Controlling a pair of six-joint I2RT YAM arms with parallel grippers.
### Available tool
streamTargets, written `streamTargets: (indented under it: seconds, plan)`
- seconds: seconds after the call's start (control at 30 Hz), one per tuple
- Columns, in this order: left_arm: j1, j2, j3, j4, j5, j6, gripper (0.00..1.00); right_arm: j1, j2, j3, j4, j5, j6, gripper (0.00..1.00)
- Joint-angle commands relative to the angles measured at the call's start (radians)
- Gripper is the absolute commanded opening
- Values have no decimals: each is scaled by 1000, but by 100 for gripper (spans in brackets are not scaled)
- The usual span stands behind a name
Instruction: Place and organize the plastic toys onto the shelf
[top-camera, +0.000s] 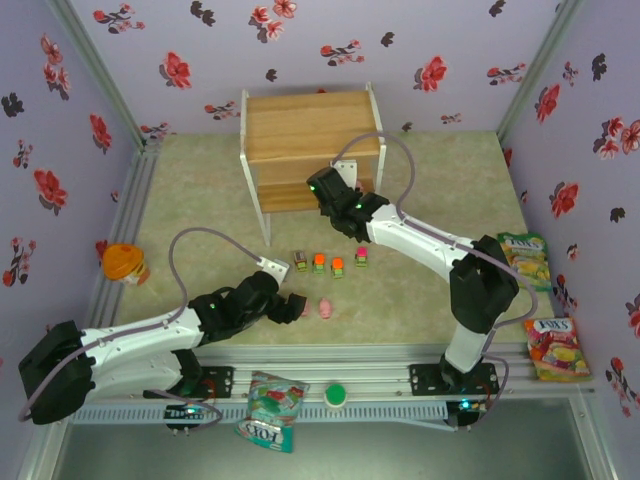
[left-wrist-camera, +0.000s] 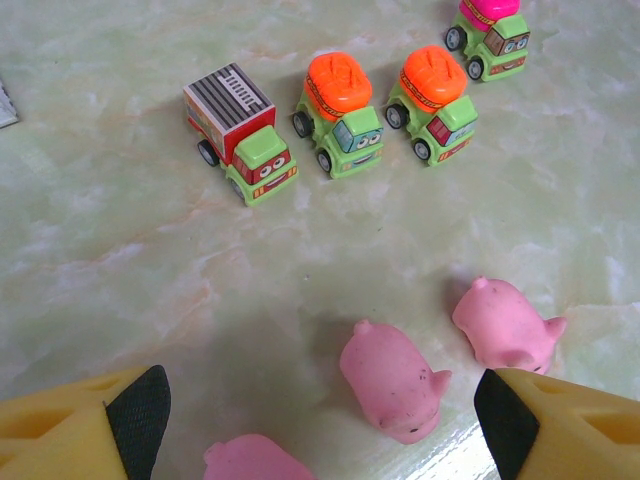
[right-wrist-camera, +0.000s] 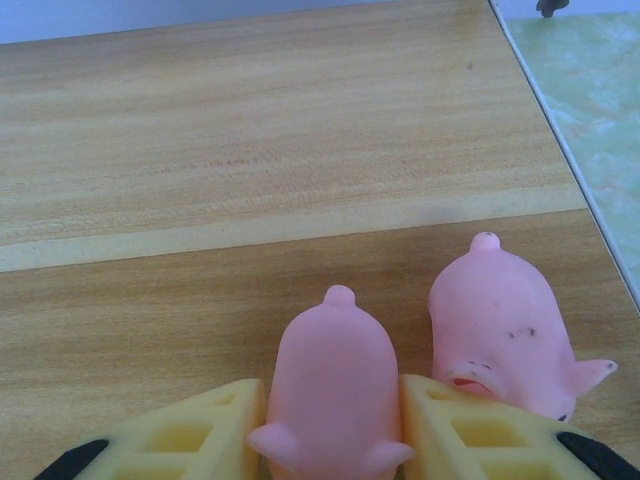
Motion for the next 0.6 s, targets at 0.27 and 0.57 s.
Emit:
streamTargets:
  seconds: [0.27, 0.57]
  plan:
    - [-6, -17, 22, 3, 2, 27, 84, -1, -34, 3, -10, 13, -7, 40]
    - [-6, -21, 22, 1, -1, 27, 84, 21, -77, -29, -7, 32, -2, 42]
